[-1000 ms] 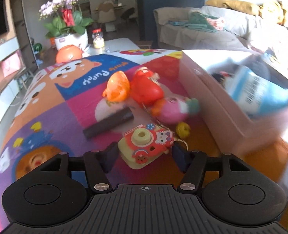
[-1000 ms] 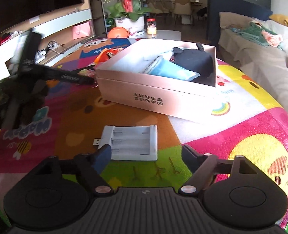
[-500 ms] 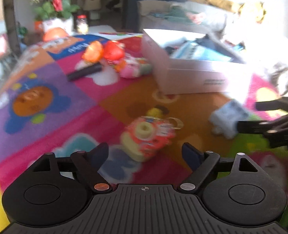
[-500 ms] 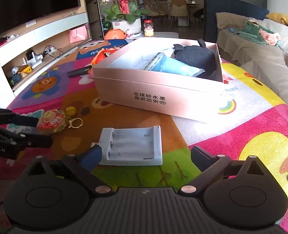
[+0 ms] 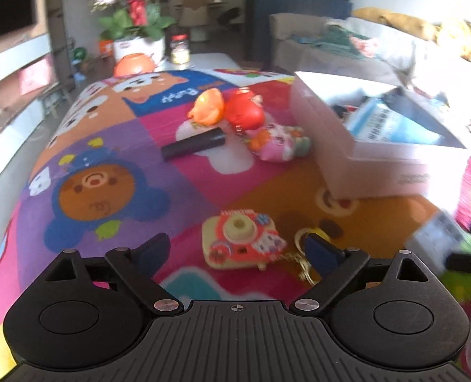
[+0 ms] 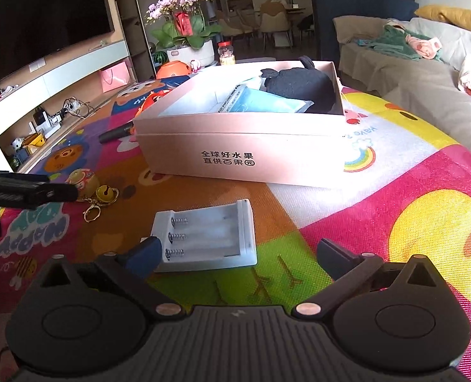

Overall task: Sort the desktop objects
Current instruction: 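Grasp the pink Hello Kitty toy with the left gripper while the right grasps the white battery charger, then carry Hello Kitty toy and charger to the pink box, releasing the toy inside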

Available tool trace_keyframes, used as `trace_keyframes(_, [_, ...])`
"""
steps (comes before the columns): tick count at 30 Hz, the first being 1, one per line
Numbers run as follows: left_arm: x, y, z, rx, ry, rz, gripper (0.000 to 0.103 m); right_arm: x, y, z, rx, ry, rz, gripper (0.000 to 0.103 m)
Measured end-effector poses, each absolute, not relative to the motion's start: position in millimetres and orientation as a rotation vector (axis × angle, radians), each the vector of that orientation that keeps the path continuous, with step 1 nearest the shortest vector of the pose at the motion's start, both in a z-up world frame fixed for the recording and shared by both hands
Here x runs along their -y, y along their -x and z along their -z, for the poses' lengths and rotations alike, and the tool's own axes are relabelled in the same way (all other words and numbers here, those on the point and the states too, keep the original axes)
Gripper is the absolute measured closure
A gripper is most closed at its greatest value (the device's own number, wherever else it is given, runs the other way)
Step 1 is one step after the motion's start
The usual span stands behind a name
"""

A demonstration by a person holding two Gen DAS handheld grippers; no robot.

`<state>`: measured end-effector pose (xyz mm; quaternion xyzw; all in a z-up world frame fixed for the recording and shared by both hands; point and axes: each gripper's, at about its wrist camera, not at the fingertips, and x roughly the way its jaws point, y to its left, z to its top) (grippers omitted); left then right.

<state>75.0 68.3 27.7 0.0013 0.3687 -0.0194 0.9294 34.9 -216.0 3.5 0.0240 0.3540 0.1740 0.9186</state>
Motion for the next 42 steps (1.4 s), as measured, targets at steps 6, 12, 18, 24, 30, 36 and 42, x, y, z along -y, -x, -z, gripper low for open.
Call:
trace_keyframes(6, [-63,-89,-15,-0.779,-0.007,-0.004,0.035,216,-35,-4,-0.729,-0.047,-0.357,0.000])
trace_keyframes(12, [-54,-57,-20,-0.800,-0.027,0.082,0.038,198,-34,-13,-0.709,-0.005,-0.409,0.000])
trace_keyframes(18, [-48,-21,-20,-0.816,-0.032,0.125,0.037,160,-46,-13,-0.754,0.136,-0.430,0.000])
trace_keyframes(24, [-47,-18,-18,-0.808,-0.017,0.110,0.024,158,-55,-7,-0.800,0.164,-0.398,0.010])
trace_keyframes(30, [-39,-18,-16,-0.778,-0.075,0.112,0.036,162,-39,-10,-0.813,0.178,-0.432,0.012])
trace_keyframes(36, [-38,2,-49,-0.733,-0.067,0.189,0.038,191,-11,-41,-0.787,0.234,-0.436,0.012])
trace_keyframes(42, [-24,8,-132,-0.469,-0.087,0.280,0.038,236,19,-136,-0.491,0.176,-0.332,0.012])
